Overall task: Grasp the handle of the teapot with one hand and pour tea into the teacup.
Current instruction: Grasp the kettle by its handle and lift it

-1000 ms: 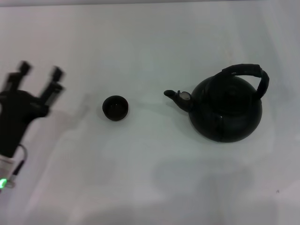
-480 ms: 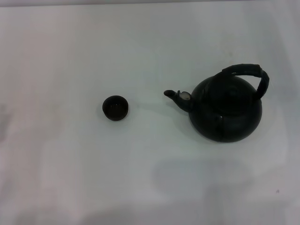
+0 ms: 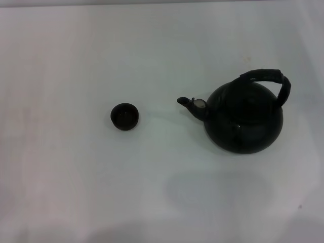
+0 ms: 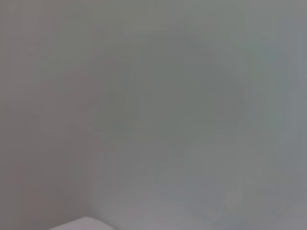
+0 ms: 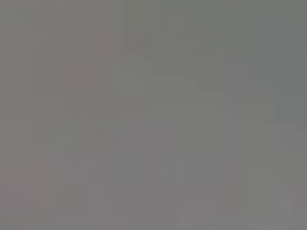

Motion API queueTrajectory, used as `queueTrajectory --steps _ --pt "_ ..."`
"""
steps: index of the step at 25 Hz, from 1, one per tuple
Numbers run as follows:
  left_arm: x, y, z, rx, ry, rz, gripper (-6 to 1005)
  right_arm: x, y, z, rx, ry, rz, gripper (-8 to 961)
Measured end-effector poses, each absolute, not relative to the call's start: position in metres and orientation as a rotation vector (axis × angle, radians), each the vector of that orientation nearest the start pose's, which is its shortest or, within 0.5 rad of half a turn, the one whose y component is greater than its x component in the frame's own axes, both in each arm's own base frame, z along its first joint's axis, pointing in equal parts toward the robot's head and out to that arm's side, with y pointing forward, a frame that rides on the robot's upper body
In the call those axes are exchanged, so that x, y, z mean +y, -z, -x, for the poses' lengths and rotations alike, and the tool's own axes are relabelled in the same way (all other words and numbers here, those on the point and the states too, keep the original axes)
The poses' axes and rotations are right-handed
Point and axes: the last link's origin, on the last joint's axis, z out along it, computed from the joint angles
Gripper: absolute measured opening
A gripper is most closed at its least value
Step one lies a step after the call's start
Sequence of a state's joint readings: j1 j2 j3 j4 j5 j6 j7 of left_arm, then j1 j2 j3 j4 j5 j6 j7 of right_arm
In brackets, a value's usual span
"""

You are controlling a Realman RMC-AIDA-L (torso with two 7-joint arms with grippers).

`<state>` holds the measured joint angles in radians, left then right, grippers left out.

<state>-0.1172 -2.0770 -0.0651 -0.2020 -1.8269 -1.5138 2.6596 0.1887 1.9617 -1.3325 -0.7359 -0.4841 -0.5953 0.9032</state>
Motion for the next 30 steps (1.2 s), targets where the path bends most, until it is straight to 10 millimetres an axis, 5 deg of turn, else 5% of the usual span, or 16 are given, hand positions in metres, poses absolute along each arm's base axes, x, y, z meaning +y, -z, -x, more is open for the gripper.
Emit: queueTrajectory --steps 11,16,21,30 --pt "0.21 -0.009 0.396 -0.896 0.916 1.143 861 0.325 -0.144 -0.333 1.033 -0.687 1.97 707" --pt "0.217 -0.008 0.396 -0.905 0.904 1.156 862 0.31 -0.145 -0.322 1.094 -0.508 2.194 707" --pt "0.222 -0.011 0.396 -0.891 0.904 1.165 862 0.296 -0.15 -0.309 1.128 -0.245 2.243 708" --pt "0.231 -0.012 0.395 -0.887 0.895 1.181 862 0.265 -0.144 -0.281 1.144 -0.078 2.316 708"
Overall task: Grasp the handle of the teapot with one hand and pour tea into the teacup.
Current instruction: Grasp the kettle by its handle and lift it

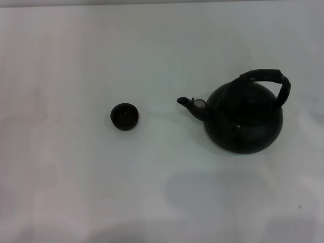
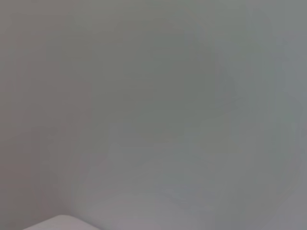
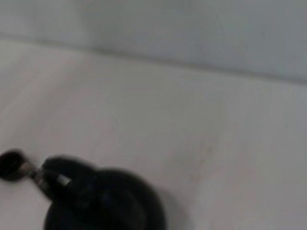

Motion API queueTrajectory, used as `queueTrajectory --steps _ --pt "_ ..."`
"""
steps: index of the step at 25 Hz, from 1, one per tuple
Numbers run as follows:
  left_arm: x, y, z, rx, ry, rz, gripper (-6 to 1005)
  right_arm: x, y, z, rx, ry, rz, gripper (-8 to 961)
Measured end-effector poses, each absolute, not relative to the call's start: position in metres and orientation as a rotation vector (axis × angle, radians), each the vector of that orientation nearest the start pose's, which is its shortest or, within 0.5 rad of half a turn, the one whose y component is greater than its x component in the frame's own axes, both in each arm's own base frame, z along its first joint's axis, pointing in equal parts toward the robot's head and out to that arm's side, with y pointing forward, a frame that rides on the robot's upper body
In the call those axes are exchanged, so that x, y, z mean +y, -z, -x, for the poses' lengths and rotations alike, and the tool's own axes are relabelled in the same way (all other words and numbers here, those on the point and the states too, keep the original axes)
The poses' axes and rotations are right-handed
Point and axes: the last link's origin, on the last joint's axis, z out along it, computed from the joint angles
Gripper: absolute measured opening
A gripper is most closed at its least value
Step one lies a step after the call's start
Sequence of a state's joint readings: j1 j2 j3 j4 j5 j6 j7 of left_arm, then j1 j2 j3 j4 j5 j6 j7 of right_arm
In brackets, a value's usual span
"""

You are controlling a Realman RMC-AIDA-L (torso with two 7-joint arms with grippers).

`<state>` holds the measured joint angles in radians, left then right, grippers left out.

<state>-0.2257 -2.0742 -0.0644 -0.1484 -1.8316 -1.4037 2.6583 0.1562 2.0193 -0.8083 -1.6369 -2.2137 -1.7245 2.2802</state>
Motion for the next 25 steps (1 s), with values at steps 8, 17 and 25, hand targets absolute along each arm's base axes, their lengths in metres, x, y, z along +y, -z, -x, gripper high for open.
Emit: queueTrajectory --steps 8,17,25 --pt "0.238 -0.007 0.395 -0.917 0.877 1.204 861 0.27 -0.115 -0.286 1.237 -0.094 2.358 707" --pt "0.24 -0.005 0.394 -0.921 0.876 1.211 861 0.283 -0.091 -0.291 1.326 -0.194 2.387 707" --pt "0.245 -0.007 0.393 -0.91 0.881 1.213 862 0.288 -0.08 -0.29 1.371 -0.249 2.399 708"
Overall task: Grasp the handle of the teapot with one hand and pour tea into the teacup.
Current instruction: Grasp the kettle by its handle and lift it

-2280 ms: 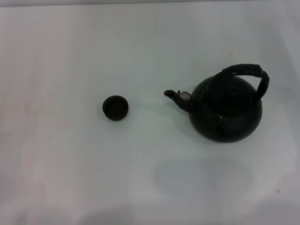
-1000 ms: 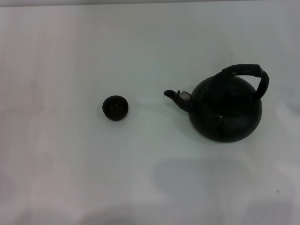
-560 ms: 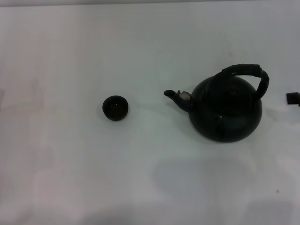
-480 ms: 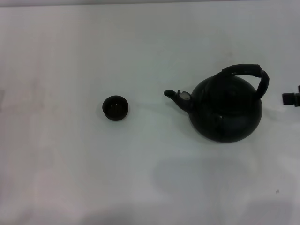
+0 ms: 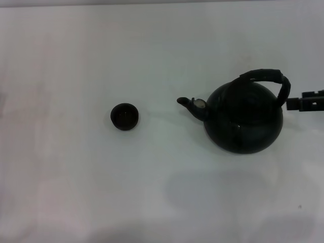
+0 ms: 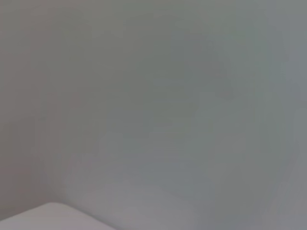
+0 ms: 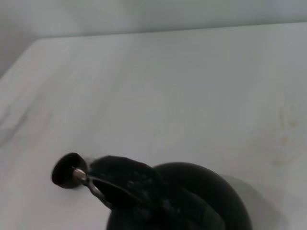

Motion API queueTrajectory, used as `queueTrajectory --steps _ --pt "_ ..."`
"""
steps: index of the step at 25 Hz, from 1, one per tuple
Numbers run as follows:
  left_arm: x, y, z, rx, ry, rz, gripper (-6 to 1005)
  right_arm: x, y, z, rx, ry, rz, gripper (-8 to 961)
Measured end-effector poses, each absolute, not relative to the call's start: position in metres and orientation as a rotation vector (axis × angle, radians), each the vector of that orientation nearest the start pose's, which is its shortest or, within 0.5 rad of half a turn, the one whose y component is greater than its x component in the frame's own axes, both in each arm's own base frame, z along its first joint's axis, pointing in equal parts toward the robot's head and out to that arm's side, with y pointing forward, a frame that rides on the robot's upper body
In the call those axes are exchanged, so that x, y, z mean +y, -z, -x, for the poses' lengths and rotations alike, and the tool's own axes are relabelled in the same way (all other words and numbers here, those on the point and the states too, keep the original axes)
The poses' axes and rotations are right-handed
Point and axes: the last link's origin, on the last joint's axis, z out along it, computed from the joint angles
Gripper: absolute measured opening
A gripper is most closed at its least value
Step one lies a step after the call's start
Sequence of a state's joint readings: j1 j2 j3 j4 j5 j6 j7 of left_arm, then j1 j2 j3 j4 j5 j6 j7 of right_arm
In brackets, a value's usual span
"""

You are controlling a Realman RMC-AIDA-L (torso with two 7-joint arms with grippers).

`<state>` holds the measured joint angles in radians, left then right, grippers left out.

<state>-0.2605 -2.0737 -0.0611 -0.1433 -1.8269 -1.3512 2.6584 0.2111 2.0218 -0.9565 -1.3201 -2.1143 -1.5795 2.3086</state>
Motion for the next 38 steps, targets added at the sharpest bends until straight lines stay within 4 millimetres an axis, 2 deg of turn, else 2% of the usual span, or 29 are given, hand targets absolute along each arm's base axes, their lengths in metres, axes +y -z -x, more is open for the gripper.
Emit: queueTrajectory --steps 4,17,25,38 --pt "0.247 -0.009 0.393 -0.905 0.879 1.211 862 0.291 -0.075 -0.289 1.381 -0.291 2.398 708" --pt "0.249 -0.011 0.394 -0.904 0.868 1.211 861 0.3 -0.059 -0.285 1.356 -0.278 2.409 707" --pt "0.247 -0.011 0.397 -0.911 0.856 1.209 861 0.302 -0.057 -0.286 1.356 -0.283 2.397 703" --pt "0.248 -0.011 0.397 -0.911 0.854 1.21 862 0.303 -0.054 -0.286 1.353 -0.278 2.393 578"
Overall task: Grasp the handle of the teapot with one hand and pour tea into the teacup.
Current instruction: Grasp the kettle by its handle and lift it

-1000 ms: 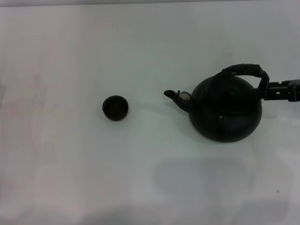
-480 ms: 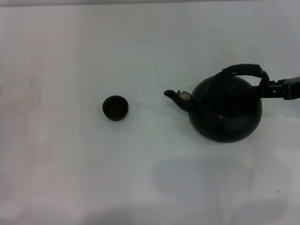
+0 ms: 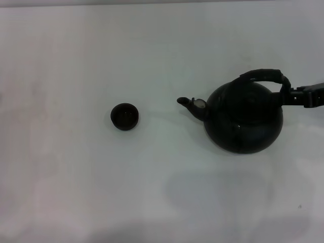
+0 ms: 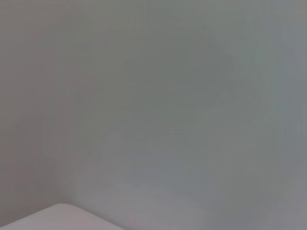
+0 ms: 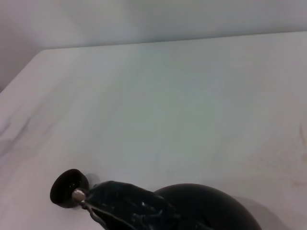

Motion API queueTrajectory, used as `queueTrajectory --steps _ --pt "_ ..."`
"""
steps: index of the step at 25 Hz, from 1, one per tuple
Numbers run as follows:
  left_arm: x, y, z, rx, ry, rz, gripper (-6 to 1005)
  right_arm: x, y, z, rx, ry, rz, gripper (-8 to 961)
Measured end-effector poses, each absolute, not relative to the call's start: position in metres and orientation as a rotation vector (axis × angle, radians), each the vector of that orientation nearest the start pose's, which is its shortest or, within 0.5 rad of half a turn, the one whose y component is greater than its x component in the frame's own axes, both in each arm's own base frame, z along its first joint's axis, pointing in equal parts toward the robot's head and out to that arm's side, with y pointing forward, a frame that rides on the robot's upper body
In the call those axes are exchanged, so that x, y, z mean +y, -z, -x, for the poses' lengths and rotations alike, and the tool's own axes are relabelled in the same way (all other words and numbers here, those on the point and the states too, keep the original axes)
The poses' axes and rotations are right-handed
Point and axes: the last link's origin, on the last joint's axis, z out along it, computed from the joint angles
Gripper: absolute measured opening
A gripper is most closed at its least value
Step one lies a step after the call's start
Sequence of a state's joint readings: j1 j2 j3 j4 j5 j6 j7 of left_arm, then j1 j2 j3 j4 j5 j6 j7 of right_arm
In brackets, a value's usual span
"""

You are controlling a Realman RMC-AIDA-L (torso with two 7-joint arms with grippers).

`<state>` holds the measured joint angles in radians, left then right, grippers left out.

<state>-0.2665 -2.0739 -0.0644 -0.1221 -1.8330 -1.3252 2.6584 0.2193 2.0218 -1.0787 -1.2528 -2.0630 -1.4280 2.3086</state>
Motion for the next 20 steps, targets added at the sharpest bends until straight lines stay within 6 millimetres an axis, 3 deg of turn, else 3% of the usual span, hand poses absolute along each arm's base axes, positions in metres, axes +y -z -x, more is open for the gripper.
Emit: queueTrajectory --steps 9,12,17,20 --pt "0.2465 -0.0109 0.3979 -0.912 0.851 1.209 861 0.304 -0.0507 -0.2862 1.324 -0.26 2.407 450" --pt "0.2462 -0.0112 0.3983 -0.911 0.85 1.209 861 0.3036 -0.0506 -0.2863 1.317 -0.256 2.411 328" --pt "0.2458 -0.0113 0.3985 -0.911 0.849 1.208 861 0.3047 -0.0503 -0.2861 1.321 -0.258 2.409 233" --pt "0.2459 -0.0113 0.3985 -0.911 0.849 1.208 861 0.3052 -0.0503 -0.2857 1.322 -0.26 2.407 233"
